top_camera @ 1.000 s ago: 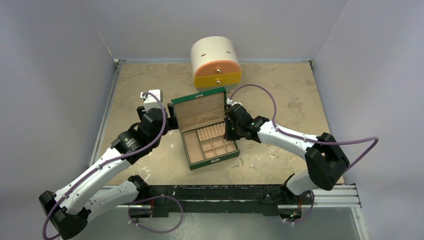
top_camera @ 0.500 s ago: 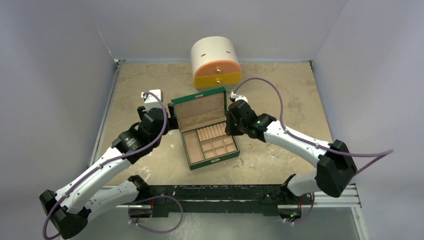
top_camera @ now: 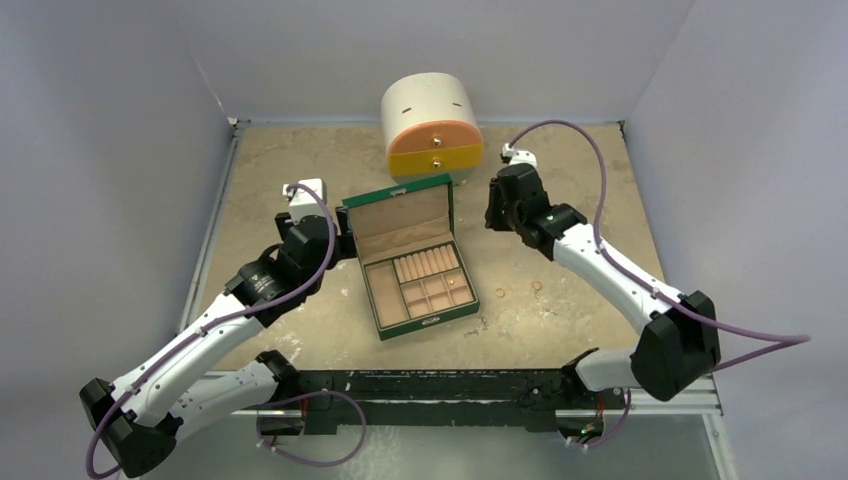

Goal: Organize the mixed jewelry

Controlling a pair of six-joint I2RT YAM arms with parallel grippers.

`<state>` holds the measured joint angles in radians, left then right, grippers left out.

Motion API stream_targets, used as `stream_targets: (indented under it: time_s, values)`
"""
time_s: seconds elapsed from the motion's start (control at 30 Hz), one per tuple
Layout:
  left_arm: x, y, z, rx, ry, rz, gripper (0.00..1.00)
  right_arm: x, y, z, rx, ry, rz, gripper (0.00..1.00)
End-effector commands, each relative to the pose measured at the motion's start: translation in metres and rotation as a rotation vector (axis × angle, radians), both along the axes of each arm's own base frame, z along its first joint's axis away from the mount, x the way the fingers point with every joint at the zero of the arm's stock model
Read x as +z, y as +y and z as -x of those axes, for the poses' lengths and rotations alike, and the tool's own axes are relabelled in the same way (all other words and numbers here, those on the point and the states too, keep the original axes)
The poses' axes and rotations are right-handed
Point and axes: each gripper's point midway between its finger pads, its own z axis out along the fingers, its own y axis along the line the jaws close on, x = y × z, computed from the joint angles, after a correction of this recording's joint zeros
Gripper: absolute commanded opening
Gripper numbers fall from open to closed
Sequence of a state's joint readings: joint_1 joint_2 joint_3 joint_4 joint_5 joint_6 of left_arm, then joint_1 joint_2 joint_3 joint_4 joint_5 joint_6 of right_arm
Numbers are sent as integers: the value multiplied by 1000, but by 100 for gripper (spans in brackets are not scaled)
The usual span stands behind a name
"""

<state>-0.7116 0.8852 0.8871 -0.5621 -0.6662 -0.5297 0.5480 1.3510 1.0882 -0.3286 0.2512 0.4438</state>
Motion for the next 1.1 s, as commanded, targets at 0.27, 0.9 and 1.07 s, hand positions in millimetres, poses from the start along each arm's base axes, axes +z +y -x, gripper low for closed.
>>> stream_targets:
  time_s: [0.27, 0.9, 1.07]
  values:
    - [18, 9, -3, 38, -72, 18, 74, -20, 4, -82, -2, -14, -45, 26]
    - [13, 7, -5, 34, -55, 0, 74, -89, 41, -128, 39, 115, -125, 28]
    - [12, 7, -5, 34, -52, -2, 74, -97, 46, -130, 48, 130, -143, 28]
